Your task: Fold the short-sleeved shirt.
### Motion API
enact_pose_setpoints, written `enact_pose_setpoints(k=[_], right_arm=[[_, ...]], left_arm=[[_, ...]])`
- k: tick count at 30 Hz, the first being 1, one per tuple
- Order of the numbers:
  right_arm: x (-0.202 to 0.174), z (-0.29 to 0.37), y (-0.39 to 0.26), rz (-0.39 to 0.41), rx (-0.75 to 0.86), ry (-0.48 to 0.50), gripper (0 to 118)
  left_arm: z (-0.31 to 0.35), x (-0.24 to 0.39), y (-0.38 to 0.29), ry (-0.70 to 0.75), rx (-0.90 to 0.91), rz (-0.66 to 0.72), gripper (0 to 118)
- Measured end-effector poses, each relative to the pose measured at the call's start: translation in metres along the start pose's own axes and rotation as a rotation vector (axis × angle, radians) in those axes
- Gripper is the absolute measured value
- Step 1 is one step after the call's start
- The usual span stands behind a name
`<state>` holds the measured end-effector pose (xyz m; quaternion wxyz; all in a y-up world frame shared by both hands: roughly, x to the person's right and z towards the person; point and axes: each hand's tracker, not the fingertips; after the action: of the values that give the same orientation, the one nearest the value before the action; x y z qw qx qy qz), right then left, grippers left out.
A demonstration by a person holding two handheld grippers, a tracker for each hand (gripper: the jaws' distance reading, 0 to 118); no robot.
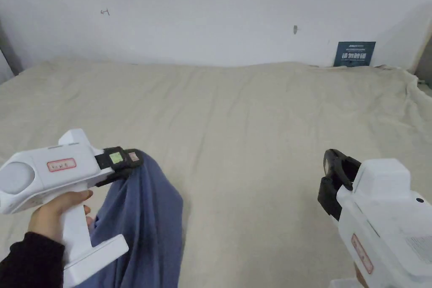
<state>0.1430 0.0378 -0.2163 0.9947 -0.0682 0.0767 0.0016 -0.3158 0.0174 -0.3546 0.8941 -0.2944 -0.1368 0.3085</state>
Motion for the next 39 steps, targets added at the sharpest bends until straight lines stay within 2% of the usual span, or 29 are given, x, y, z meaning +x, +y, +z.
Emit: enact_pose_setpoints(k=[6,14,19,22,24,32,39], right_arm=[[0.016,0.028,0.010,-0.007,0.030,-0.059,1],[0.058,0.055,0.014,0.003,0.054,-0.170,1],[0.079,0.065,0.009,0.005,0.045,-0.225,1],[0.087,0.068,0.002,-0.007,0.034,-0.247,1],[0.092,0.069,-0.004,-0.019,0.025,-0.249,1],[0.097,0.059,-0.027,-0.037,-0.035,-0.241,1],[0.089,0.056,-0.034,-0.052,-0.065,-0.224,1]], left_arm=[[-0.046,0.101,0.007,-0.099,-0.072,-0.196,0],[-0.101,0.210,-0.032,-0.285,-0.170,-0.269,0],[-0.130,0.247,-0.075,-0.319,-0.267,-0.328,0],[-0.151,0.243,-0.106,-0.279,-0.346,-0.378,0],[-0.169,0.230,-0.130,-0.179,-0.384,-0.406,0],[-0.201,0.207,-0.233,-0.012,-0.566,-0.697,0],[-0.221,0.180,-0.296,0.125,-0.726,-0.746,0]])
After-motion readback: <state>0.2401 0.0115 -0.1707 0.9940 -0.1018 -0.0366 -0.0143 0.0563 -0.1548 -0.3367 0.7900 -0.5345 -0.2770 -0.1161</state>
